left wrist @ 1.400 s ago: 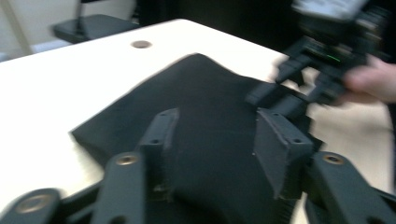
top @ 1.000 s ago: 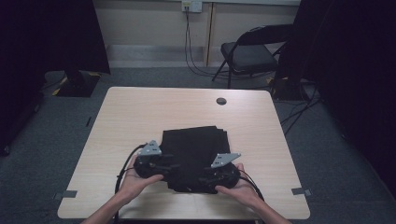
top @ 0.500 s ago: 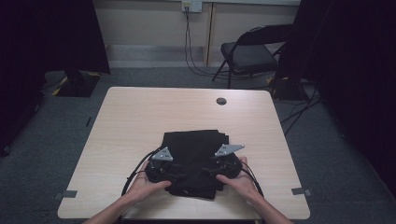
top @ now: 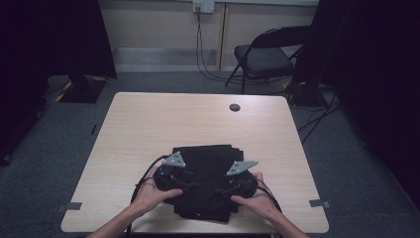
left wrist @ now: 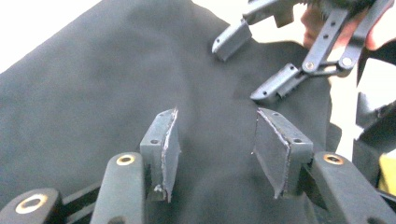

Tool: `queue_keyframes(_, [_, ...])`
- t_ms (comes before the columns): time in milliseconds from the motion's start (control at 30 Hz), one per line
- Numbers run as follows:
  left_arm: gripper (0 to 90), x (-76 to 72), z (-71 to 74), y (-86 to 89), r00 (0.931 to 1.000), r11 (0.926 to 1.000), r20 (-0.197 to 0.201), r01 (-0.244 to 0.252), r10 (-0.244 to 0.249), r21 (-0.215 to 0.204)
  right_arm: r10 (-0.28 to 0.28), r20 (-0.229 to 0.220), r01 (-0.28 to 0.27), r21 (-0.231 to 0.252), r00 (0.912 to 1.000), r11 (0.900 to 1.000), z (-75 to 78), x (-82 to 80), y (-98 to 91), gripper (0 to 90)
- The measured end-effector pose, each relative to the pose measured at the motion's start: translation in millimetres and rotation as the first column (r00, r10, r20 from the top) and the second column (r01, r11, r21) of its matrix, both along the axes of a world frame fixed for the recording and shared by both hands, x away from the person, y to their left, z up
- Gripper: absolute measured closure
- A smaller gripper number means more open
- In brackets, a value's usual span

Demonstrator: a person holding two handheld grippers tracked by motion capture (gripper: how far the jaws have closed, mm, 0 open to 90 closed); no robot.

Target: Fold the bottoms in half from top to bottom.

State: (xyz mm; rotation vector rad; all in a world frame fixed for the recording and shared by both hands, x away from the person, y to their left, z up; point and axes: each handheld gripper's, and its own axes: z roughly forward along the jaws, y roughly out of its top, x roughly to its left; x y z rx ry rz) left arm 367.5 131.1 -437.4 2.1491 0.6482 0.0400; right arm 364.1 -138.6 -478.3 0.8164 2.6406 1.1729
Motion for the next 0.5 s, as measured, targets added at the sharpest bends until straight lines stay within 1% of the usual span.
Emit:
queue_keyframes(33, [50.6,5.0,6.4,1.6,0.9998,0.9994,0.011,-0.016,0.016,-0.032,-0.021,0.021,0.02,0.044,0.9996,0.9989,10.5,3.1,-4.1,32.9])
queue_keyframes(67, [50.6,8.0,7.8,1.8,0.9994,0.9985,0.023,-0.026,0.028,-0.048,-0.03,0.032,0.028,0.056,0.999,0.998,14.3,4.6,-5.6,32.9])
queue_keyframes(100, [51.4,11.1,7.0,0.9,0.9987,0.9977,0.034,-0.035,0.037,-0.058,-0.049,0.042,0.045,0.074,0.998,0.9963,19.2,7.0,-7.7,32.9])
queue_keyframes(133, [51.8,15.0,3.5,-0.8,0.9984,0.9978,0.038,-0.039,0.041,-0.053,-0.066,0.054,0.061,0.089,0.9964,0.9942,23.3,10.0,-9.8,33.0])
queue_keyframes(167, [51.9,15.0,3.5,-0.8,0.9984,0.9978,0.038,-0.039,0.041,-0.053,-0.066,0.054,0.061,0.089,0.9964,0.9942,23.3,10.0,-9.8,33.0])
queue_keyframes(200, [51.9,20.0,-3.6,-3.9,0.9988,0.9986,0.029,-0.037,0.039,-0.037,-0.084,0.063,0.077,0.101,0.9945,0.9919,26.8,13.2,-11.5,33.2])
queue_keyframes(233, [51.9,23.2,-10.4,-6.4,0.9992,0.999,0.019,-0.035,0.035,-0.028,-0.112,0.08,0.103,0.105,0.9905,0.989,29.9,17.4,-13.0,33.5])
queue_keyframes(267, [52.5,25.5,-17.4,-8.9,0.9995,0.9994,0.005,-0.031,0.031,-0.014,-0.124,0.09,0.115,0.105,0.9881,0.9879,31.4,21.1,-13.5,33.5])
queue_keyframes(300, [53.5,26.7,-28.6,-13.8,0.9999,0.9991,0.001,-0.01,0.01,0.042,-0.134,0.094,0.124,0.105,0.9865,0.9867,32.2,29.6,-12.9,33.4])
queue_keyframes(333, [53.9,26.2,-34.4,-15.9,1.0,0.9974,0.006,-0.008,0.007,0.072,-0.136,0.099,0.126,0.1,0.9857,0.987,32.1,33.0,-11.8,33.4])
queue_keyframes(367, [53.6,26.4,-39.8,-17.3,1.0,0.9964,-0.005,-0.005,0.006,0.085,-0.135,0.102,0.127,0.089,0.9855,0.988,32.1,38.3,-9.8,33.3])
queue_keyframes(400, [53.5,26.4,-39.8,-17.3,1.0,0.9964,-0.005,-0.005,0.006,0.085,-0.135,0.102,0.127,0.089,0.9855,0.988,32.1,38.3,-9.8,33.3])
queue_keyframes(433, [53.0,26.0,-44.5,-18.0,0.9998,0.9963,-0.015,-0.01,0.011,0.085,-0.144,0.114,0.134,0.092,0.983,0.9867,32.0,51.9,-5.4,32.4])
queue_keyframes(467, [53.0,25.6,-44.8,-18.0,0.9999,0.9967,-0.006,-0.012,0.012,0.08,-0.144,0.114,0.134,0.092,0.983,0.9867,32.0,51.9,-5.4,32.4])
queue_keyframes(500, [49.9,25.2,-43.9,-19.1,0.9998,0.9951,0.013,-0.013,0.012,0.098,-0.164,0.136,0.154,0.078,0.9771,0.9849,31.3,61.8,-1.3,30.3])
